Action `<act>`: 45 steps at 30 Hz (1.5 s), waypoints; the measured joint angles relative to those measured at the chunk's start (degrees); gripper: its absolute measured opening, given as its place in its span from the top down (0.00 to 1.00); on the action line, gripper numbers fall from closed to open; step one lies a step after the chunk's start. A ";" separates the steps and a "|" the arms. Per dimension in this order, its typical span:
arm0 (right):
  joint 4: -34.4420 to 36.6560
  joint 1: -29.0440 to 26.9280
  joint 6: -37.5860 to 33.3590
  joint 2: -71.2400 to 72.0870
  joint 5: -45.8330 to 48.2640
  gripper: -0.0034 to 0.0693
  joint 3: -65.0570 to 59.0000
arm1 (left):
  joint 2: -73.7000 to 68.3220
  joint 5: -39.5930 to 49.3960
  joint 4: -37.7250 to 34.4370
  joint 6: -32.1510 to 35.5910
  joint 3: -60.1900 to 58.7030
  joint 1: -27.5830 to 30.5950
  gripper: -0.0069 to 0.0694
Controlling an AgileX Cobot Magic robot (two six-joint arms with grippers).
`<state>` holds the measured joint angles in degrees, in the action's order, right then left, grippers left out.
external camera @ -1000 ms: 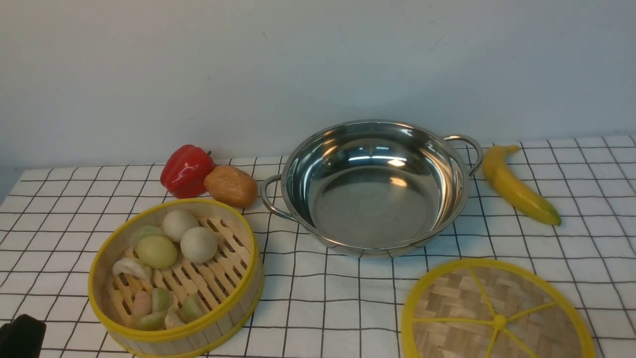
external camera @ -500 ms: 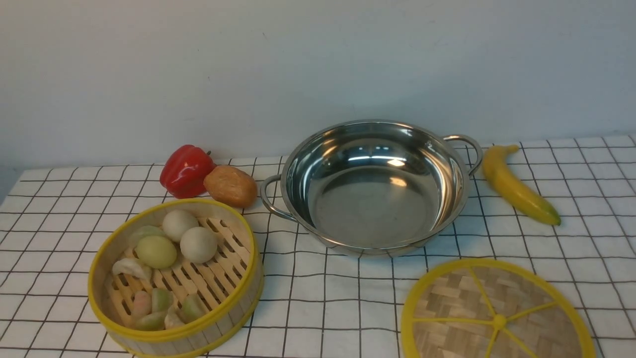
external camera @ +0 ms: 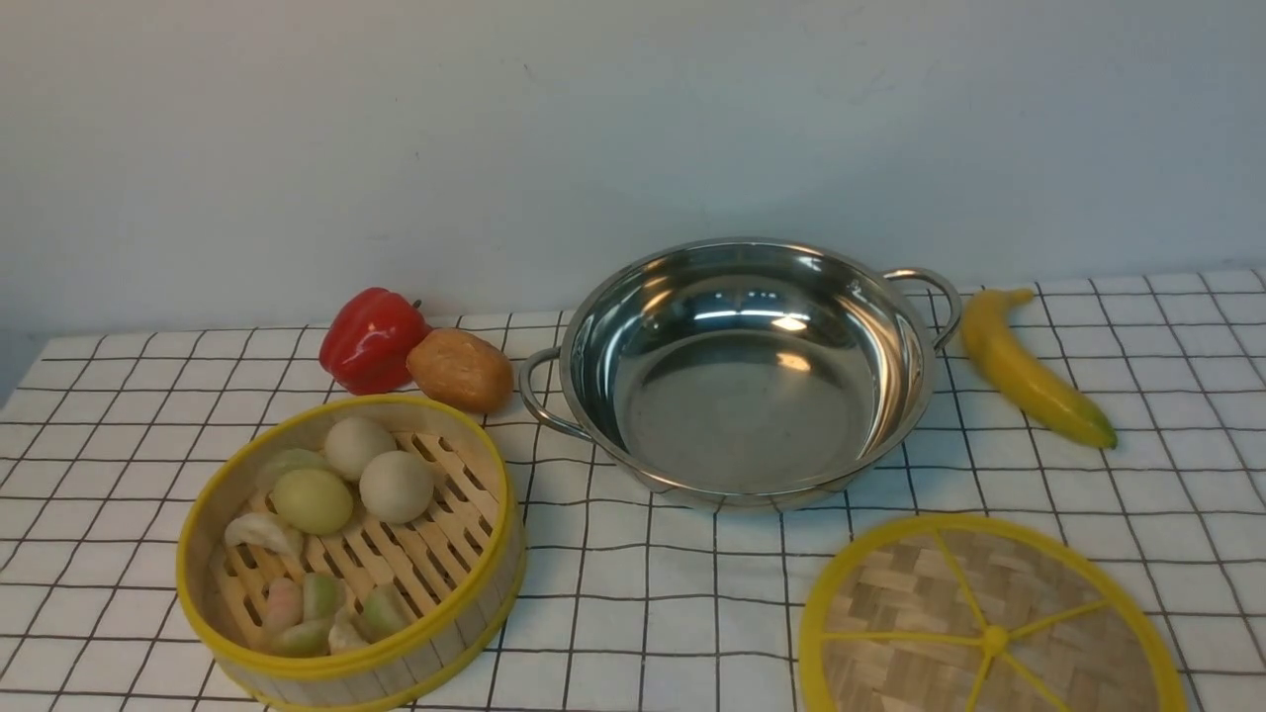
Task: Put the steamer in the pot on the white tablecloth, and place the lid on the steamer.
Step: 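Grasp the rim of the steamer basket holding the buns with the left gripper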
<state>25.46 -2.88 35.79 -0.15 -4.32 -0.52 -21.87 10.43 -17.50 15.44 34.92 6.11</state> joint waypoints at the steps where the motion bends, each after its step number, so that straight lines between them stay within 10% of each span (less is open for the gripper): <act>1: -0.07 0.00 0.00 0.15 0.00 0.62 0.00 | -4.40 2.49 0.21 -1.78 2.51 2.76 0.59; 7: -0.92 0.00 0.00 0.19 1.74 0.62 0.00 | -22.69 21.32 0.88 -10.78 12.66 21.28 0.59; 13: -1.44 0.53 -0.07 0.19 5.98 0.62 0.00 | -38.14 38.94 -0.09 -5.12 16.62 29.04 0.59; 27: -1.49 4.99 -4.34 0.19 9.29 0.62 0.00 | -64.53 36.39 -18.28 23.51 17.25 22.56 0.59; 45: -1.49 5.17 -4.55 0.19 11.34 0.62 0.00 | -73.99 32.91 -3.00 12.07 23.63 13.38 0.59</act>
<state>23.97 2.29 31.24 0.05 7.02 -0.52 -95.85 43.34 -20.50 27.51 58.56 19.49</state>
